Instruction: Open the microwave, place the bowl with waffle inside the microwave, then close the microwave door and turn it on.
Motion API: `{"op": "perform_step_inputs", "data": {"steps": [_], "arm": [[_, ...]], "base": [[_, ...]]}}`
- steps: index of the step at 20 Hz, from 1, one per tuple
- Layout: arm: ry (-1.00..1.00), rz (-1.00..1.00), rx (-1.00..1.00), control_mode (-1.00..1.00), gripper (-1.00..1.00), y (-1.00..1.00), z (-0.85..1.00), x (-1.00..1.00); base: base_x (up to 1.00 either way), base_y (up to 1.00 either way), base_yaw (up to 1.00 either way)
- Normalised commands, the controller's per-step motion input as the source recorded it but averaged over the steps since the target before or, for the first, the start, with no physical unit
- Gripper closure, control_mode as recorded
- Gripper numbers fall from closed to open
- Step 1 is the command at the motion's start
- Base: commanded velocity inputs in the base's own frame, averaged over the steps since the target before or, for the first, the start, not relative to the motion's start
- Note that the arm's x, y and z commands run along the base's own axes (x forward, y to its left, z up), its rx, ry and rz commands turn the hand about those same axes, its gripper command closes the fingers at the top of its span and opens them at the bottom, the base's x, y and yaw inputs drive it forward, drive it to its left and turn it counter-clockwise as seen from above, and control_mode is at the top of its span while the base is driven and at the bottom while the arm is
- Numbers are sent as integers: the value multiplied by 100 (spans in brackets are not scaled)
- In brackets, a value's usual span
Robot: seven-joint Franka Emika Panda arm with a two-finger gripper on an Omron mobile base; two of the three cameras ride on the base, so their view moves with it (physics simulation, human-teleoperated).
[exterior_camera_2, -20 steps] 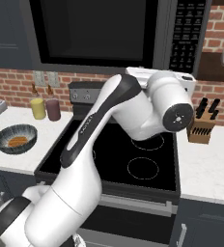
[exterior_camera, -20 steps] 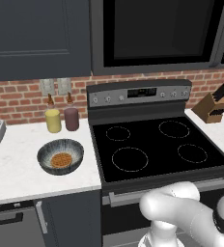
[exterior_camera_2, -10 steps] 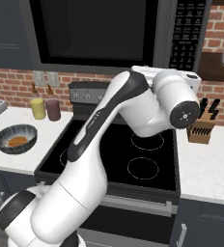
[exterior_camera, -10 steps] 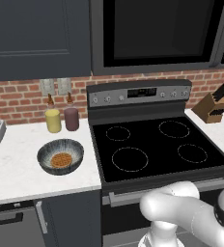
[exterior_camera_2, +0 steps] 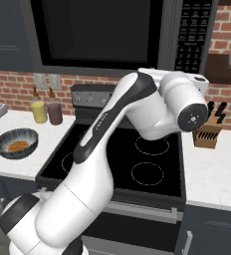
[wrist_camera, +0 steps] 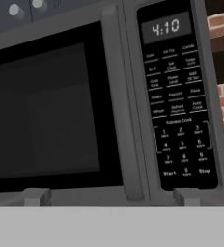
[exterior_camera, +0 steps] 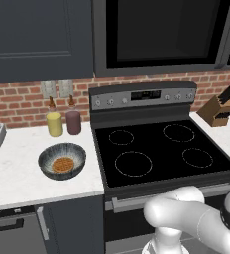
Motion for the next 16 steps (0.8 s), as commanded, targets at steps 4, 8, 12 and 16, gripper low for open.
{"op": "perform_step_inputs", "data": {"steps": [4, 8, 12, 16], "arm": [[0, 0, 0, -100, -100, -9, -11, 17], [0, 0, 0, -100, -100, -6, -11, 11], [0, 0, 0, -100, -100, 0, -2, 11], [0, -2, 0, -100, -100, 0, 0, 21]], "base": [[0, 0, 0], [0, 0, 0], [0, 0, 0], [0, 0, 0]]}}
